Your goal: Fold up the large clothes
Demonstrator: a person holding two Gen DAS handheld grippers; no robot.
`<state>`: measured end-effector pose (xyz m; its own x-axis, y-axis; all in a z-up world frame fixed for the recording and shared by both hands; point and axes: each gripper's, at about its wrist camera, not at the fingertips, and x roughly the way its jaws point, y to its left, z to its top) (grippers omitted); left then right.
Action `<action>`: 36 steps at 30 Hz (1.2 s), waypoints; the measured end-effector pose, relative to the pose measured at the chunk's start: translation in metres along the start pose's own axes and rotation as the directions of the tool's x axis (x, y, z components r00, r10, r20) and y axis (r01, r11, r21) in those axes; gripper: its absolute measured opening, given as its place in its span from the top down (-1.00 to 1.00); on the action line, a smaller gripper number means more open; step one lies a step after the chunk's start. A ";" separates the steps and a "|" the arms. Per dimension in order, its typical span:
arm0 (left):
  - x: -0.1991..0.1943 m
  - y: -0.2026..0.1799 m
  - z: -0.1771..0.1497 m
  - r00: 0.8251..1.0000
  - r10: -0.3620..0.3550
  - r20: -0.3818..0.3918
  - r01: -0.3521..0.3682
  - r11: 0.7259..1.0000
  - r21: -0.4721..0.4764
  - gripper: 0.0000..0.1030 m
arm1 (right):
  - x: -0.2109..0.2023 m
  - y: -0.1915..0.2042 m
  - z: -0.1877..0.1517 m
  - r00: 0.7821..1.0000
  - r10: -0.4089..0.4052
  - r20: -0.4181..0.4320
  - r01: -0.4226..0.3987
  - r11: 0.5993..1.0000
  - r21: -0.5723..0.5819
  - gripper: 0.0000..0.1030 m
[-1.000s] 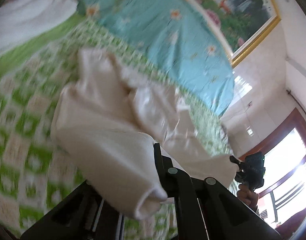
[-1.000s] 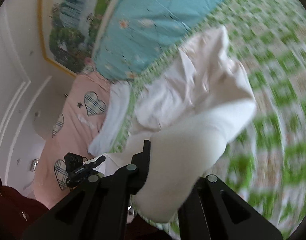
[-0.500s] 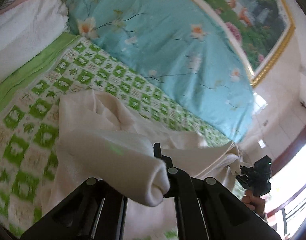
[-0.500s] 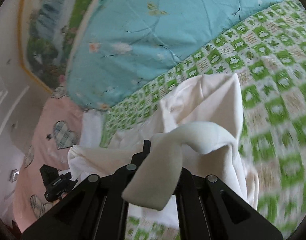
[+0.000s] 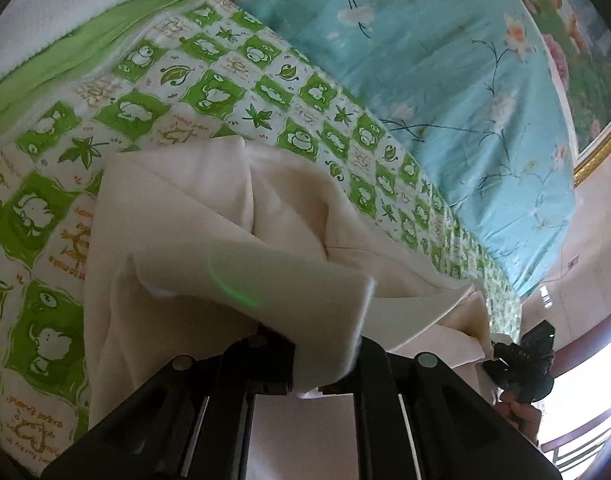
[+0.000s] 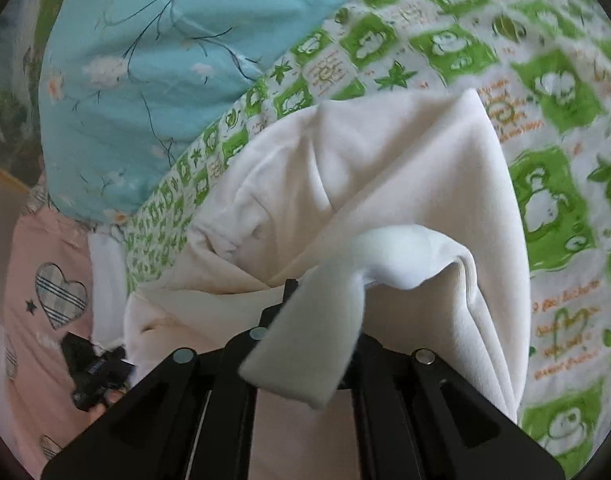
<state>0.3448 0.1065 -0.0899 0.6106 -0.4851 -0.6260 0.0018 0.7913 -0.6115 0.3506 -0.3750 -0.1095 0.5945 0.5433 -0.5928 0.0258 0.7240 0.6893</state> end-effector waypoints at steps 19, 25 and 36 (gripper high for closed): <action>-0.041 -0.061 -0.065 0.998 -0.061 -0.016 0.062 0.993 0.097 -0.16 | -0.058 0.039 -0.045 0.997 0.043 0.061 -0.030 0.981 -0.192 -0.06; -0.003 -0.064 -0.038 0.999 0.034 -0.013 -0.032 0.990 0.139 -0.16 | -0.009 0.070 -0.048 0.996 -0.085 -0.006 0.078 0.935 -0.346 -0.04; 0.024 -0.027 0.011 0.997 0.057 0.058 -0.061 0.996 0.060 -0.09 | 0.031 0.060 0.008 0.982 -0.159 0.099 0.178 0.957 -0.231 -0.02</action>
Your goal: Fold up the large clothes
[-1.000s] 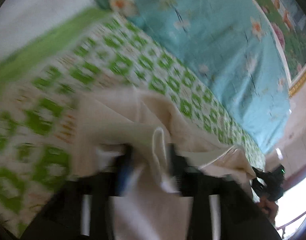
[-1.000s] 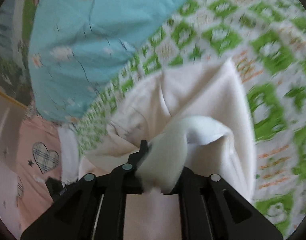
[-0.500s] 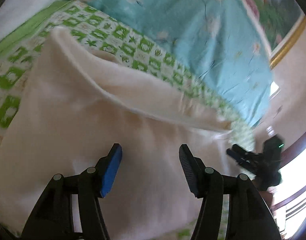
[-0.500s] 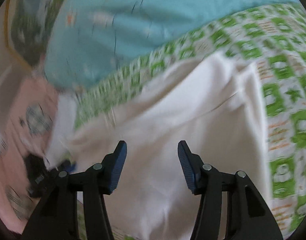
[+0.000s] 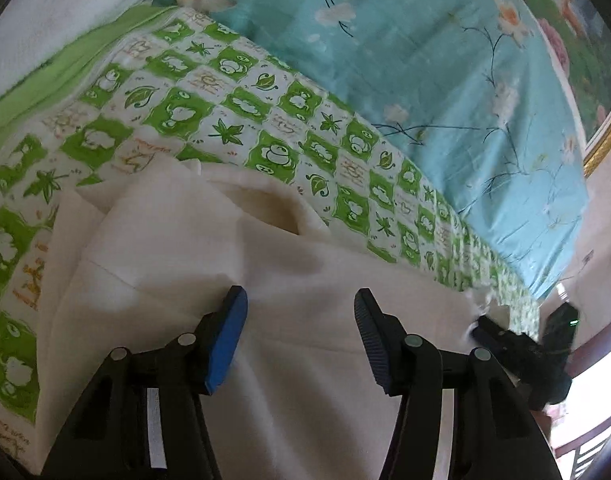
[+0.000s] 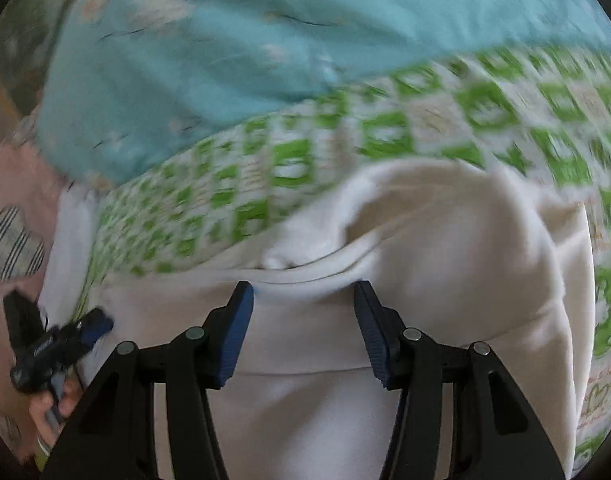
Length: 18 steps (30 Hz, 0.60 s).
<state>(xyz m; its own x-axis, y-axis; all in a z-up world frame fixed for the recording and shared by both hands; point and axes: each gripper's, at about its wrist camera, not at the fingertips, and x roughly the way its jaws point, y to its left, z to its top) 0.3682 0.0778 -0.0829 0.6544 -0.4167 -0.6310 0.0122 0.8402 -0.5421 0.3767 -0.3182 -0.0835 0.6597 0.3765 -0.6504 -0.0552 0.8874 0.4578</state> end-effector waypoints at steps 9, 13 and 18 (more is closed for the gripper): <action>-0.037 -0.006 -0.021 0.999 0.034 -0.002 -0.034 0.999 -0.004 -0.19 | -0.019 -0.007 -0.011 1.000 0.031 0.004 -0.031 0.999 0.039 -0.03; -0.076 -0.004 -0.056 1.000 -0.020 0.007 0.020 0.998 -0.061 -0.20 | -0.055 -0.002 -0.034 0.997 0.065 0.035 -0.067 0.996 0.053 -0.04; -0.121 -0.004 -0.108 0.997 -0.074 -0.010 0.072 0.992 -0.100 -0.27 | -0.092 -0.001 -0.076 0.994 0.106 0.042 -0.109 0.990 0.091 -0.04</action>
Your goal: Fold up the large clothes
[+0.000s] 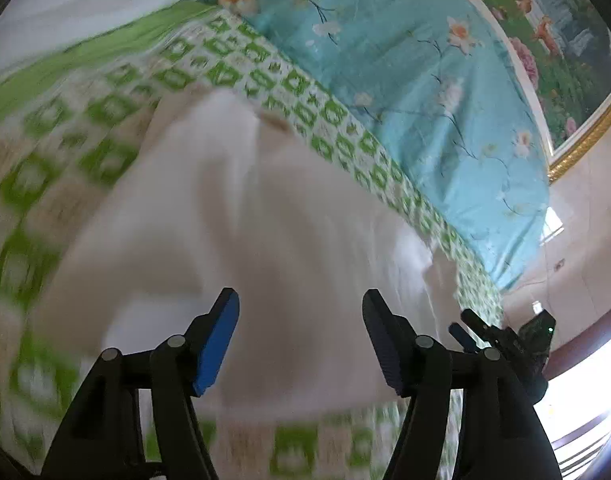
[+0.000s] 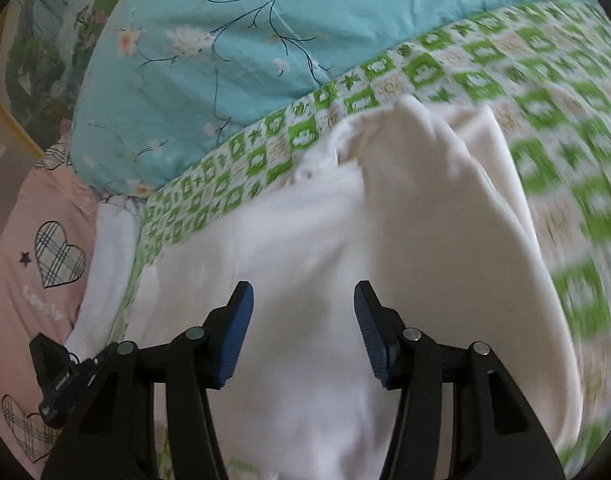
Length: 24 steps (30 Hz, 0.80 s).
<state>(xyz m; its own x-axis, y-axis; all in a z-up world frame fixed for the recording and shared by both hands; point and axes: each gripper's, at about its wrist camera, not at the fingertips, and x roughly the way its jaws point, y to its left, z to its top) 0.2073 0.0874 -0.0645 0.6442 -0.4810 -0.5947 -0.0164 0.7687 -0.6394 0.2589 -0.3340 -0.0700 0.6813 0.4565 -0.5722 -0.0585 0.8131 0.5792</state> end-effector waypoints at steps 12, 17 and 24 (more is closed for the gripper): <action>-0.020 0.032 -0.055 0.999 -0.016 -0.041 0.011 0.993 -0.119 -0.47 | -0.042 0.005 -0.066 0.999 0.026 -0.041 -0.024 0.999 0.033 -0.04; -0.011 0.038 -0.043 1.000 -0.002 0.027 0.007 0.985 -0.171 -0.51 | -0.050 0.003 -0.077 0.999 0.017 -0.050 -0.015 0.999 0.044 -0.04; 0.004 0.043 -0.016 0.995 0.030 0.092 -0.011 0.979 -0.203 -0.47 | -0.046 0.009 -0.081 0.997 0.023 -0.068 -0.021 0.999 0.035 -0.04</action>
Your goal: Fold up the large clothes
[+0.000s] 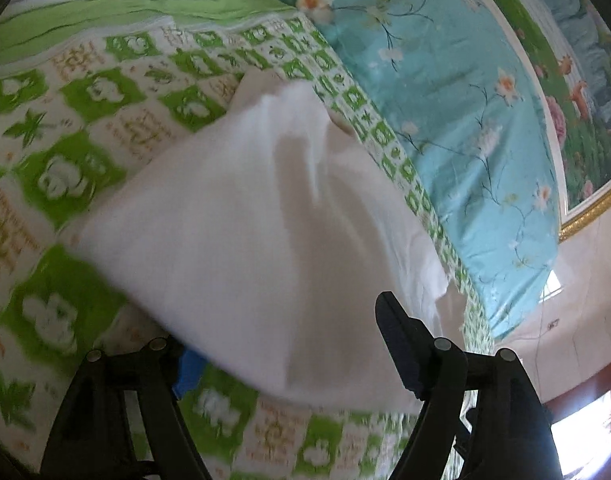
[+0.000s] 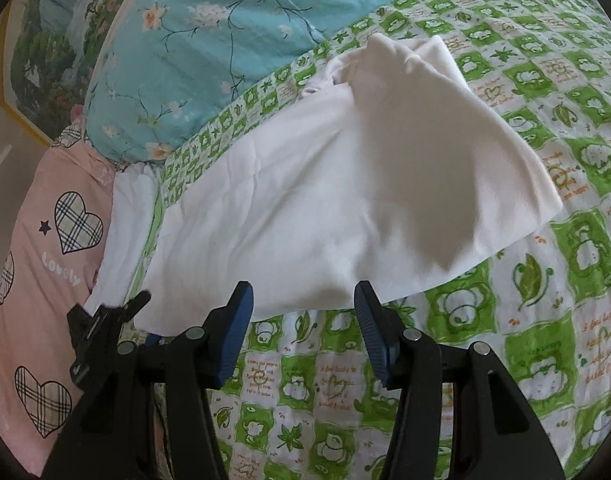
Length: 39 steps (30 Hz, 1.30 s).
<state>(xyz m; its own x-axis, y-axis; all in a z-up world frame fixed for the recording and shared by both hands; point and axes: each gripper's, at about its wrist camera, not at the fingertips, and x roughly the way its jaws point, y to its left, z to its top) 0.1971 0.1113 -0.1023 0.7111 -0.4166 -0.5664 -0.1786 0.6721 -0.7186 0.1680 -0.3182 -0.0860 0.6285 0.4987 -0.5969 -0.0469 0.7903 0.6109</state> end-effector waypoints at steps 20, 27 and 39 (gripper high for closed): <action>0.005 -0.004 0.008 1.000 -0.005 0.002 0.005 0.999 0.034 0.88 | 0.157 0.107 0.027 0.976 -0.002 -0.217 -0.059 0.960 -0.274 0.90; -0.011 -0.072 0.009 0.994 -0.102 0.033 0.094 0.977 0.193 0.87 | 0.161 0.098 0.030 0.972 0.038 -0.232 -0.094 0.967 -0.236 0.98; 0.077 -0.215 -0.086 0.980 -0.036 -0.195 0.158 0.735 0.660 0.87 | 0.088 -0.014 0.071 0.979 0.149 -0.142 -0.129 0.981 0.144 0.89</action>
<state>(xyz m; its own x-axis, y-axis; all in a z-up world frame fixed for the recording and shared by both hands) 0.2319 -0.1179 -0.0259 0.5706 -0.5519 -0.6082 0.4299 0.8317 -0.3514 0.2788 -0.3110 -0.1103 0.4976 0.6566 -0.5669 -0.0149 0.6599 0.7512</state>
